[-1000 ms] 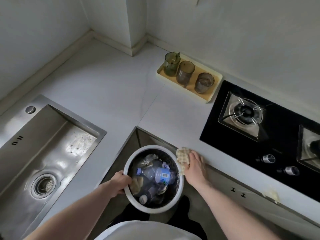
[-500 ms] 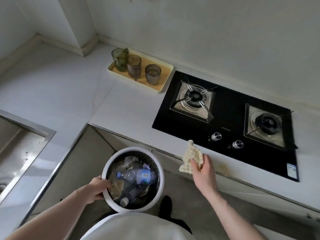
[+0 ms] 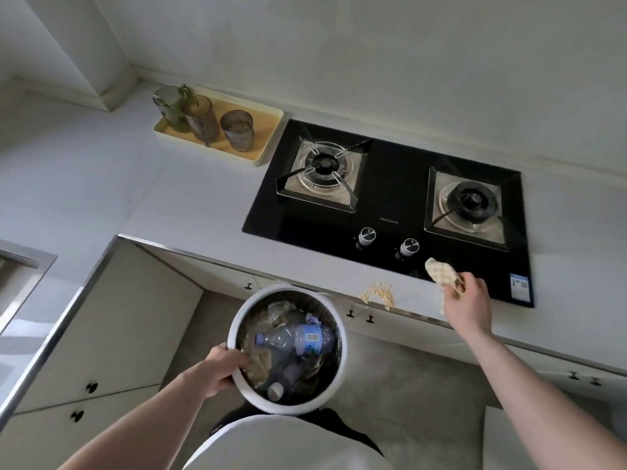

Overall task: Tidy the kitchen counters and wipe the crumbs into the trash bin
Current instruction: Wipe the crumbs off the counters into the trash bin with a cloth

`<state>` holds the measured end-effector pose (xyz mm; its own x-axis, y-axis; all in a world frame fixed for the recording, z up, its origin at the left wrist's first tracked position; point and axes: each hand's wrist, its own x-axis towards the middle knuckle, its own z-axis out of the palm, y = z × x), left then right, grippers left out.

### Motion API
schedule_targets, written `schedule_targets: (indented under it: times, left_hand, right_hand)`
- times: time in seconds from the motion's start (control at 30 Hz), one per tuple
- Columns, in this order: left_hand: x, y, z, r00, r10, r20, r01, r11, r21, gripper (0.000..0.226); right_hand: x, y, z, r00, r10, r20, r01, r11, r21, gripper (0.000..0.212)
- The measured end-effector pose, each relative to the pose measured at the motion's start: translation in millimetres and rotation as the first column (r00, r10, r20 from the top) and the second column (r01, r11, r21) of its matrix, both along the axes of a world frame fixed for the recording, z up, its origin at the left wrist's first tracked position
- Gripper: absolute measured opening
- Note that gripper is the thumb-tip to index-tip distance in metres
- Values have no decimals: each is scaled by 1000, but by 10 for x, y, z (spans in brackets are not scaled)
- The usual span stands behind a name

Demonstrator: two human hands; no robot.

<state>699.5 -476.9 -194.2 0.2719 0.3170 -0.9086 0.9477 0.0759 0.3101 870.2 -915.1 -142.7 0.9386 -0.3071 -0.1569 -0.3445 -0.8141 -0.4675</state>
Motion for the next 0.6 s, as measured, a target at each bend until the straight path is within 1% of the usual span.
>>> schedule_targets:
  times: [0.07,0.13,0.17,0.23,0.37,0.5,0.6]
  left_hand:
    - [23,-161,27,1000,0,5,0,1000,-6,25]
    - [41,-288,20,1000,-11,3,11,1000,-12,26]
    - [50,-344,12,1000,-17,3,17,1000,-13,26]
    - [67,-433,-23,1000,-18,1,18,1000,-21,28]
    - [87,-588,-51,1000,-20,-8,19,1000,-20,26]
    - [123,-719,-78,999,-46,-25,45,998,-31,24]
    - [156,-821,-108,998,-52,-33,51,998,-40,27]
  right_hand:
    - [14,-35,-192,993,10,-119,-12,1000,-23,23]
    - [11,36,-336,976,-25,-217,22,1000,-17,36]
    - [2,87,-393,969,-46,-241,44,999,-14,42]
    - [-21,183,-471,966,-67,-248,64,998,-20,46]
    - [-26,257,-504,968,-70,-241,67,998,-18,45]
    - [10,295,-529,969,-8,-247,2,1000,-22,45]
    - [32,352,-555,971,43,-236,-53,998,-38,44]
